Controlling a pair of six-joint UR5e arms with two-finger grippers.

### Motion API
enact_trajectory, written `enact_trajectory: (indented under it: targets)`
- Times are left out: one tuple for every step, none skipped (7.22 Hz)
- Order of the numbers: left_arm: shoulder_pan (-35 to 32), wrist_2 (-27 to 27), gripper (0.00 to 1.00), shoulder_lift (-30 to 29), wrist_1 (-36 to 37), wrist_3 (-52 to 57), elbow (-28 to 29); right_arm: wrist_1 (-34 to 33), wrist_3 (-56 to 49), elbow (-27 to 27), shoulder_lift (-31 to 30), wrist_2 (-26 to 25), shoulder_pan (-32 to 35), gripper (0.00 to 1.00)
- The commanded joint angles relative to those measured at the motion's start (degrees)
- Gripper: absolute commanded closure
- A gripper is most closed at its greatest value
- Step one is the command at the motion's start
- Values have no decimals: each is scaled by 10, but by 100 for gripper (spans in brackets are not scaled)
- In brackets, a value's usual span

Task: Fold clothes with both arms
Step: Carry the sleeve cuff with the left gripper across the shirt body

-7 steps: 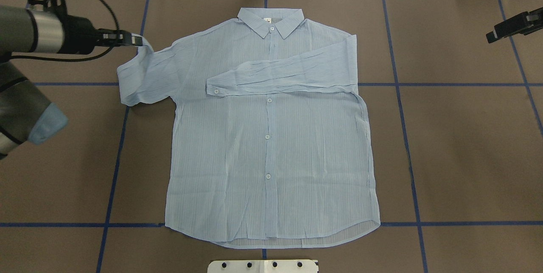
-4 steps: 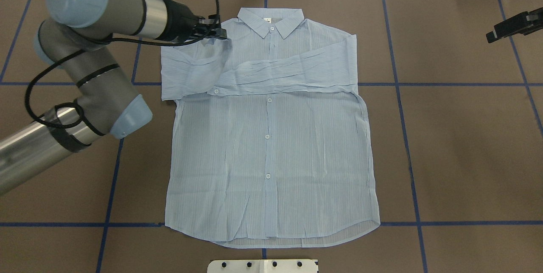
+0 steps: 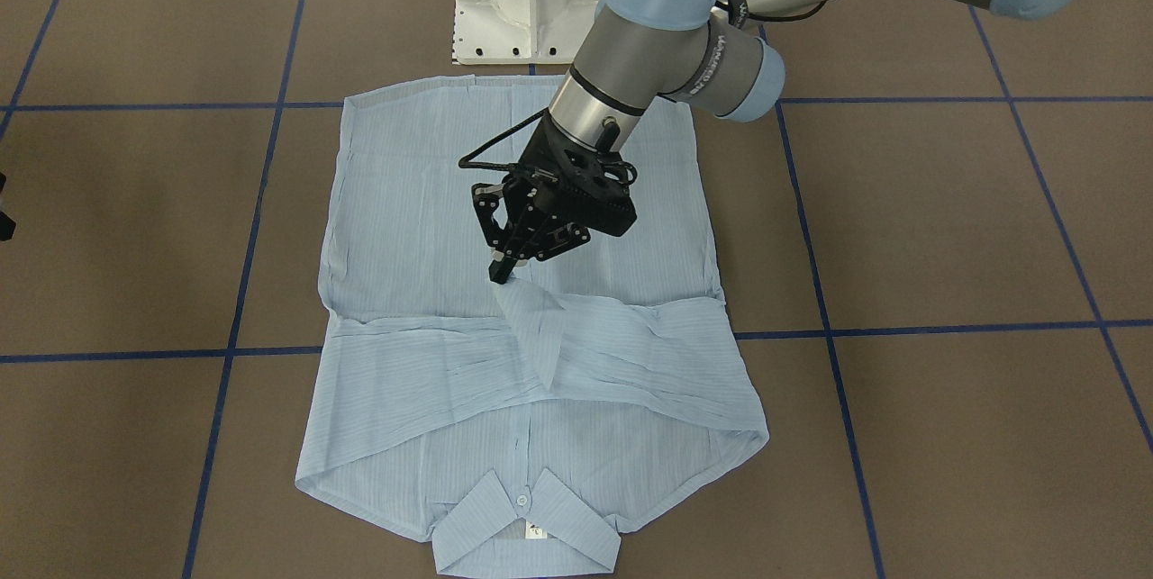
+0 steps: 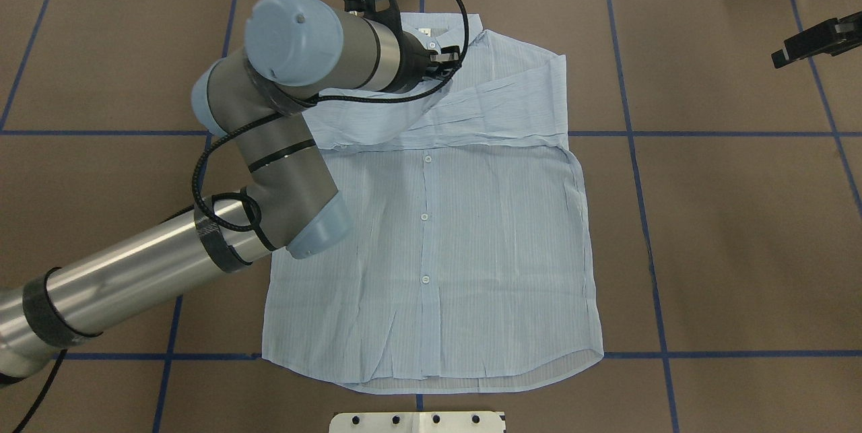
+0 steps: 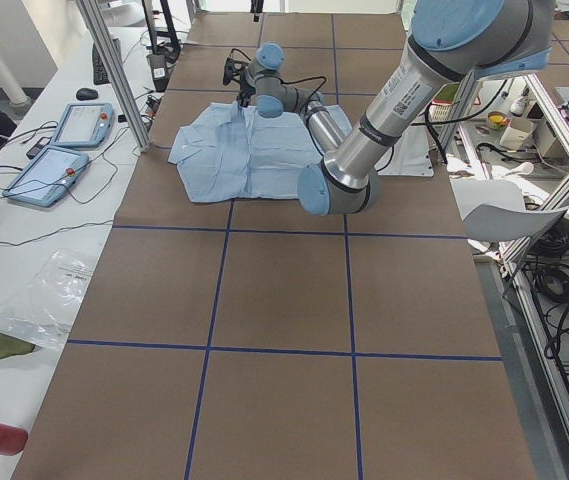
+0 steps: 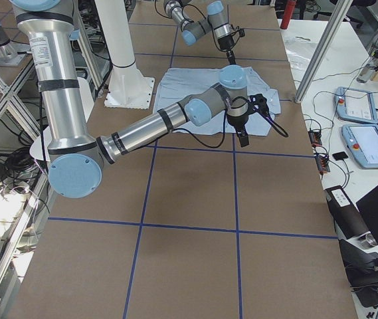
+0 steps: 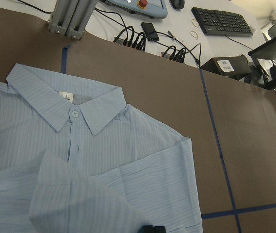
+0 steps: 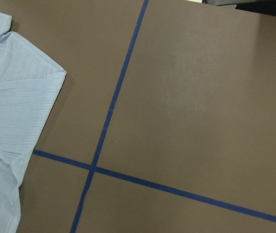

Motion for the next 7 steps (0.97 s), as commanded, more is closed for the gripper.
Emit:
enact_trajectory:
  targets:
    - [87,112,100,-33,0,2,63,0,1,-1,-1,0,0,0]
    - [95,115,1,-46,-4,2,91,0,2,-3,-1,0,0,0]
    - [101,121,0,-47,-7,2,89,0,5,-3,1,0,-1,0]
    - [101,116,0,-65,-3,7,87,0,16,2,1,0,-1,0]
    - [101,110,0,-67,-2,15,86,1,39,4,5,0,-2,0]
    - [99,79,0,-65,28,50,76,21,83,7,7,-1,-12,0]
    - [95,76,0,-60,69,81,58,72,165,9,7,-8,-46,0]
